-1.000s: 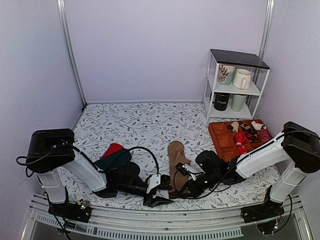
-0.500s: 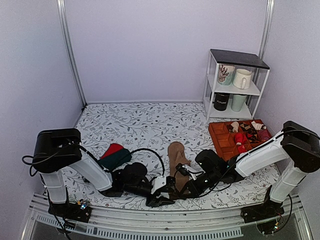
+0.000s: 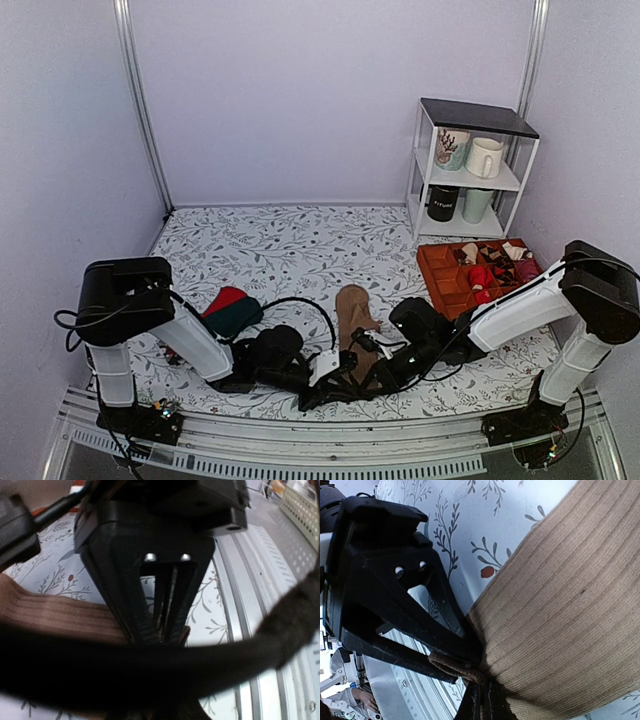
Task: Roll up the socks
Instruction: Roll a pair of socks at the center of the board.
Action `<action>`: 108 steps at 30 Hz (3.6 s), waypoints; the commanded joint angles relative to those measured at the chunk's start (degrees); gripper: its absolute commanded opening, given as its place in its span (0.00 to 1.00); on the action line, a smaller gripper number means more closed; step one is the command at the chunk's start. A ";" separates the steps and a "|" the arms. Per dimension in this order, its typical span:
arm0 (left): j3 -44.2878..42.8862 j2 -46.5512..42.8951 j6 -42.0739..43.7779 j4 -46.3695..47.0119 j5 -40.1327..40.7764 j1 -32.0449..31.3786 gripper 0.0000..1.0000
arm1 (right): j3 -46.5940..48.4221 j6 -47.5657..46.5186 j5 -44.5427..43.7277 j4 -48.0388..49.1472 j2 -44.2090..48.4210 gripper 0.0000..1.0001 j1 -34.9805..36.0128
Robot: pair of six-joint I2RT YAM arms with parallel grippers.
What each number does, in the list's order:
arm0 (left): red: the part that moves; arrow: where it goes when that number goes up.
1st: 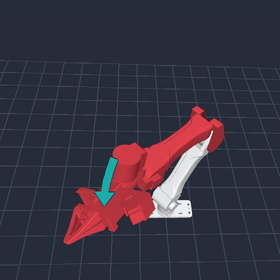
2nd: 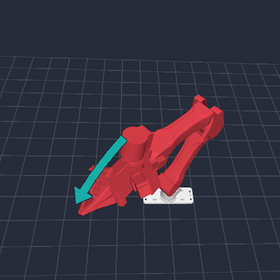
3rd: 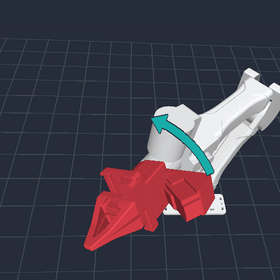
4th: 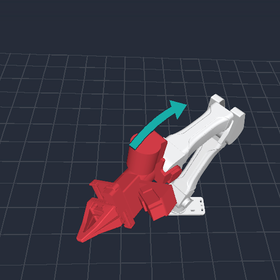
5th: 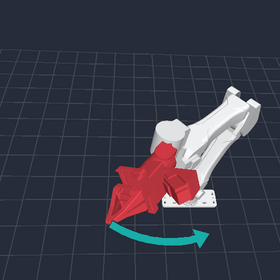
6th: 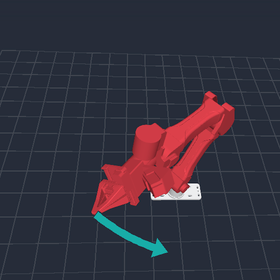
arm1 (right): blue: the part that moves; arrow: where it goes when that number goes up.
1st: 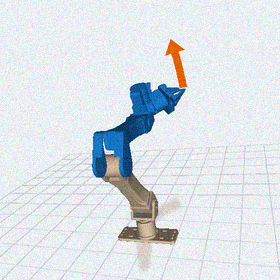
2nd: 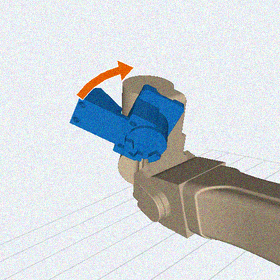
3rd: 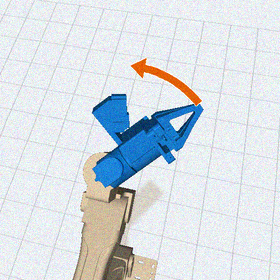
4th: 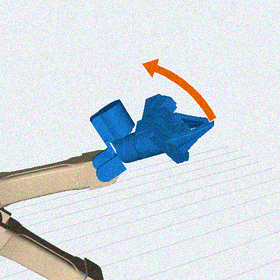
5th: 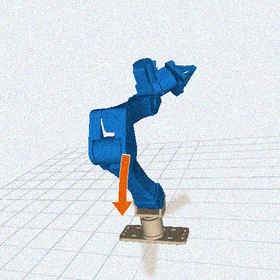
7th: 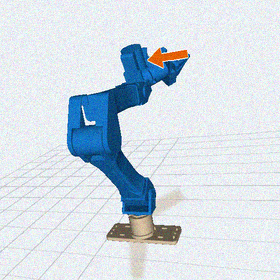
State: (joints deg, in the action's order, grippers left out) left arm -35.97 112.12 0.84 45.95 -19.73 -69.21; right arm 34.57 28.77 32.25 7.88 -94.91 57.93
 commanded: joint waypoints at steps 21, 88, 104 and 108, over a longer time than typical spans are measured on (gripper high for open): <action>3.97 3.54 -17.48 -7.66 -4.79 0.88 0.00 | -17.03 -29.07 -15.16 17.64 24.21 0.45 0.85; 3.29 -6.82 3.40 -2.54 0.67 -2.07 0.60 | -2.86 1.90 10.20 1.56 -9.95 0.02 -1.78; 0.44 -1.73 -0.27 -2.27 -0.97 -2.57 0.00 | -2.81 2.69 10.42 1.18 -10.30 0.02 -1.78; 0.90 -0.82 -3.65 -2.79 -2.44 -2.44 0.00 | -2.73 2.45 10.38 0.91 -10.04 0.04 -1.80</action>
State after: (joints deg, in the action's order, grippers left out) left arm -34.79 109.45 0.82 43.29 -19.70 -70.89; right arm 33.36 31.05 46.24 16.91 -101.93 55.79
